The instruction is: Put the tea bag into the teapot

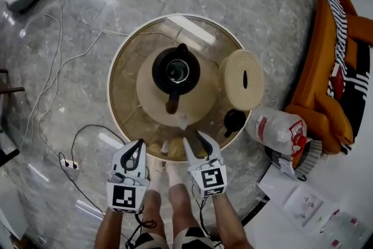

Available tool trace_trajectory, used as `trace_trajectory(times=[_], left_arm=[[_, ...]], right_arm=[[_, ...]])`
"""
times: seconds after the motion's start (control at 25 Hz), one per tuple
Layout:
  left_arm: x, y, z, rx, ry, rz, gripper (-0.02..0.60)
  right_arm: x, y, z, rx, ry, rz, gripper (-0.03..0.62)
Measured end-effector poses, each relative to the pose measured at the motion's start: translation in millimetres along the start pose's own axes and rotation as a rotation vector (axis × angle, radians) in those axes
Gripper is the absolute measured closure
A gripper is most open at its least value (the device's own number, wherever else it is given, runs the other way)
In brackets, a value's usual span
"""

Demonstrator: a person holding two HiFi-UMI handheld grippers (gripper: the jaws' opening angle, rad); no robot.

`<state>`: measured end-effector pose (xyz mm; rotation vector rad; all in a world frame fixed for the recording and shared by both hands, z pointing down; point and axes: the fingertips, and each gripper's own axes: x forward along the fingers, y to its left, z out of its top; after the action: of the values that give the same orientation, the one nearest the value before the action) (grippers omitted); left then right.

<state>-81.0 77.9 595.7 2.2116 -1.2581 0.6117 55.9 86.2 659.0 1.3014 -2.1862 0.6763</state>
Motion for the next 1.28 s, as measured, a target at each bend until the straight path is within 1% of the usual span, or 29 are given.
trace_trajectory(times=[0.12,0.16,0.24,0.28,0.52,0.68,0.72,0.76,0.84,1.0,1.28], left_arm=[[4,3,-11,0.038,-0.005,-0.008,0.565],[5,4,-15,0.031,-0.003,-0.005,0.565],[8,5,-20,-0.021,0.012,0.011,0.565],[9,5,-23,-0.032,0.020,0.016,0.565],[17,13,-34,-0.049,0.026,0.026,0.565],[21,15,-40,-0.030,0.022,0.021,0.565],[22,16,-41,-0.024,0.019,0.020,0.565],[22,17,-41,-0.033,0.019,0.023,0.565],[23,19,-41,-0.055,0.026,0.030,0.565],[22,21,-43,-0.054,0.035,0.032,0.565],[21,19,-35,-0.059,0.016,0.035,0.565]], right_arm=[[14,-1,-15,-0.008,0.031,0.005,0.454],[18,-1,-20,-0.013,0.040,0.008,0.454],[26,0,-28,-0.020,0.054,0.012,0.454],[30,0,-32,-0.022,0.061,0.012,0.454],[52,0,-57,-0.049,0.117,0.017,0.456],[59,0,-66,-0.064,0.133,0.014,0.457],[59,-1,-66,-0.071,0.132,0.009,0.472],[60,-2,-65,-0.077,0.129,0.003,0.506],[60,-3,-65,-0.084,0.126,-0.007,0.535],[61,-6,-66,-0.081,0.128,-0.023,0.591],[53,-8,-61,-0.077,0.122,-0.032,0.592]])
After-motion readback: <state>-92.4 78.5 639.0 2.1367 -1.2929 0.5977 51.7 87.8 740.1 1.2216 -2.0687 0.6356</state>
